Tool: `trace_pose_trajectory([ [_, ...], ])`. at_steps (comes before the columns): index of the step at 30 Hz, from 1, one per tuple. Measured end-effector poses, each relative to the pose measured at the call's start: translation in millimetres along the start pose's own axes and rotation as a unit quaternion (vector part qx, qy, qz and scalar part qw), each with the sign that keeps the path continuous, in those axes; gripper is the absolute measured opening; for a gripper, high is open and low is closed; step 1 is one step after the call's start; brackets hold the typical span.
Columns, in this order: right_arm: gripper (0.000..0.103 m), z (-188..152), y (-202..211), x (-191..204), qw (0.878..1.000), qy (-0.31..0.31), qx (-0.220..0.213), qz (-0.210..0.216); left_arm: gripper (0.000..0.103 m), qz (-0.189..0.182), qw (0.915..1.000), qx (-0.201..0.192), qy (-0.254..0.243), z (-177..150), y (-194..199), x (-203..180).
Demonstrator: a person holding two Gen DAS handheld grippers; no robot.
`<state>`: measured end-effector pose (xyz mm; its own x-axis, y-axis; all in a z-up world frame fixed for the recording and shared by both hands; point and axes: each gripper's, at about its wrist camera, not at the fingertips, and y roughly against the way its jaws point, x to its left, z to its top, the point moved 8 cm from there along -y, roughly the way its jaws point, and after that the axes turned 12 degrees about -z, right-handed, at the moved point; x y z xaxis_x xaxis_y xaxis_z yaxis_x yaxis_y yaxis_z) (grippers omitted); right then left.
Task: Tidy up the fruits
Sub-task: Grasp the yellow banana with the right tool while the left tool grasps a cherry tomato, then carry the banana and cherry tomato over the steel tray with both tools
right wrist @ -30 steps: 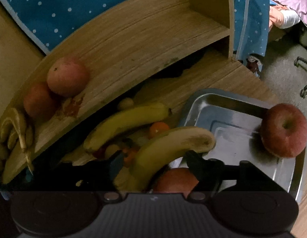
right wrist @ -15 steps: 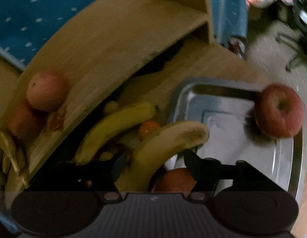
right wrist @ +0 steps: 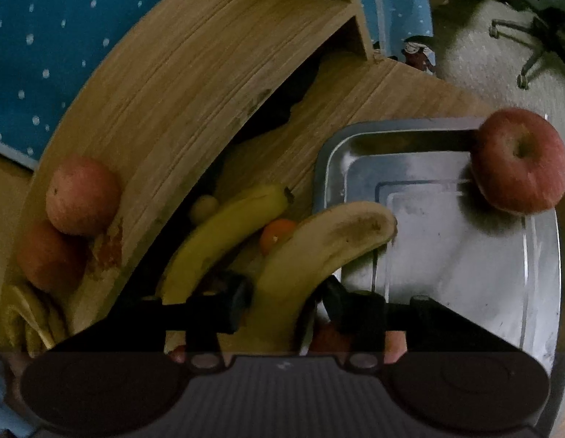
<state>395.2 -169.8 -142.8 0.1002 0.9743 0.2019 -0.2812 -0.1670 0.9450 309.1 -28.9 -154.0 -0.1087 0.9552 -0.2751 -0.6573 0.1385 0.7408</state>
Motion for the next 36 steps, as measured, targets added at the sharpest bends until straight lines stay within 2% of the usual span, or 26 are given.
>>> trace_pose_trajectory([
  [5,0.038,-5,7,1,0.999,-0.013,-0.010,0.029,0.025,-0.004,1.0000,-0.004,-0.003,-2,8,1],
  [11,0.038,-15,16,-2,0.998,-0.023,-0.027,0.050,0.025,-0.007,0.9999,-0.010,-0.003,-8,26,5],
  [17,0.037,-27,30,1,0.994,-0.036,-0.046,0.093,0.025,-0.011,0.9998,-0.015,-0.011,-14,46,8],
  [25,0.037,-52,38,8,0.995,-0.024,-0.044,0.089,0.025,-0.018,0.9994,-0.016,-0.024,-23,69,12],
  [33,0.036,-76,57,19,0.988,-0.035,-0.042,0.141,0.025,-0.022,0.9991,-0.021,-0.030,-30,90,21],
  [36,0.036,-85,58,19,0.990,-0.033,-0.039,0.134,0.025,-0.029,0.9987,-0.020,-0.036,-33,93,20],
])
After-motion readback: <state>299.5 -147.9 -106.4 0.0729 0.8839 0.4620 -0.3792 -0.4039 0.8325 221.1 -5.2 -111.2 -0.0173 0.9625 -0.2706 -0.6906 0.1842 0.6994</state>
